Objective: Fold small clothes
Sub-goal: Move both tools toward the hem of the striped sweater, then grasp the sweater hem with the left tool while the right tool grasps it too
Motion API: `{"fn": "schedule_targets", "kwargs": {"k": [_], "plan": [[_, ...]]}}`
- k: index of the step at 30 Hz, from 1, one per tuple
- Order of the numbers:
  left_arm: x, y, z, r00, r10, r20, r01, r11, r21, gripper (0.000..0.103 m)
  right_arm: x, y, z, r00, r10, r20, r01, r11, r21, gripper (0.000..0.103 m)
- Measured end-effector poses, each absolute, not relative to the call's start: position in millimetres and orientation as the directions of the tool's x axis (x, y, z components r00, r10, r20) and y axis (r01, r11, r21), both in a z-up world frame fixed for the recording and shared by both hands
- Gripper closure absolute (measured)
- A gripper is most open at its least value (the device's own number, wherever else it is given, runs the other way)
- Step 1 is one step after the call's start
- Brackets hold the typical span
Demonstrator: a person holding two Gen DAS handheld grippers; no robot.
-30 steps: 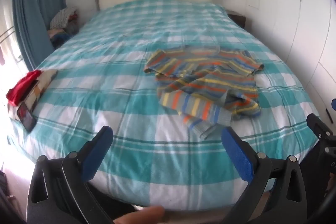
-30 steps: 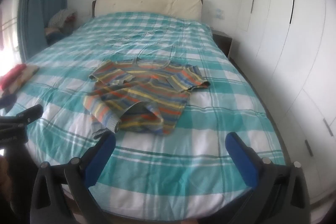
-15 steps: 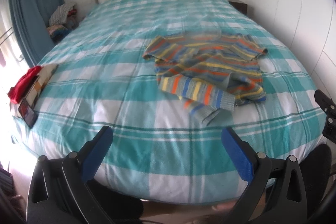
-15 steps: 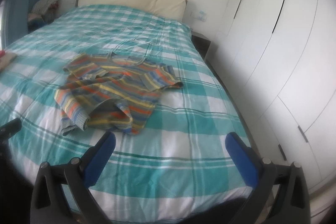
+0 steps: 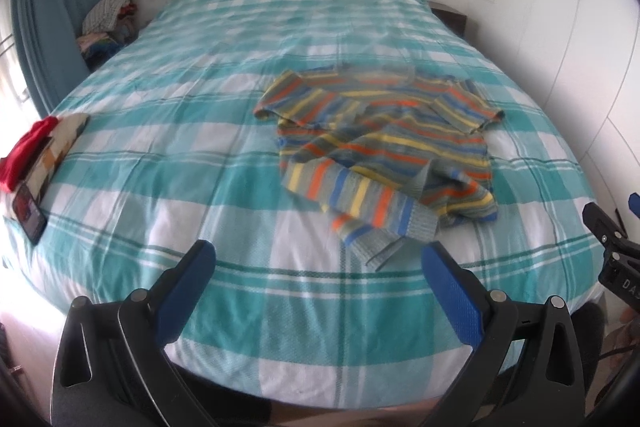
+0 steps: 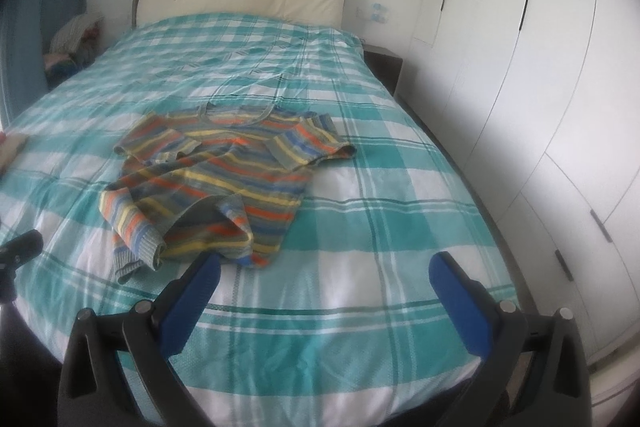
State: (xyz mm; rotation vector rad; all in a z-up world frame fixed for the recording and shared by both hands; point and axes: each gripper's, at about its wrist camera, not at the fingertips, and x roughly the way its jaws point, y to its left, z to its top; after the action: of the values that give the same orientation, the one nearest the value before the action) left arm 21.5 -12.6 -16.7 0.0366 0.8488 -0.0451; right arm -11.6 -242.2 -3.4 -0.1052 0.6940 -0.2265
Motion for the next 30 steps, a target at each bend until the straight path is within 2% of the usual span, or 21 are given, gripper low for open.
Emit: {"fn": "schedule_targets", "kwargs": {"k": [18, 24, 30], "plan": [[36.0, 12.0, -38.3, 0.627, -0.111, -0.771, 0.095, 0.993, -0.065, 0.000, 14.0, -216.0, -19.1, 0.729, -0.085, -0.679, 0.011, 0.994, -0.113, 0.000], [66.2, 12.0, -70.2, 0.533, -0.274, -0.801, 0.183, 0.961, -0.207, 0.000, 38.4, -229.5, -27.0, 0.746, -0.011, -0.666, -0.051, 0.996, -0.073, 0.000], [121.0, -14.6, -114.2, 0.448, -0.344, -0.825, 0.177, 0.939, -0.295, 0.002, 134.2, -236.0, -83.6, 0.623, 0.120, -0.773, -0.169, 0.986, 0.017, 0.001]]}}
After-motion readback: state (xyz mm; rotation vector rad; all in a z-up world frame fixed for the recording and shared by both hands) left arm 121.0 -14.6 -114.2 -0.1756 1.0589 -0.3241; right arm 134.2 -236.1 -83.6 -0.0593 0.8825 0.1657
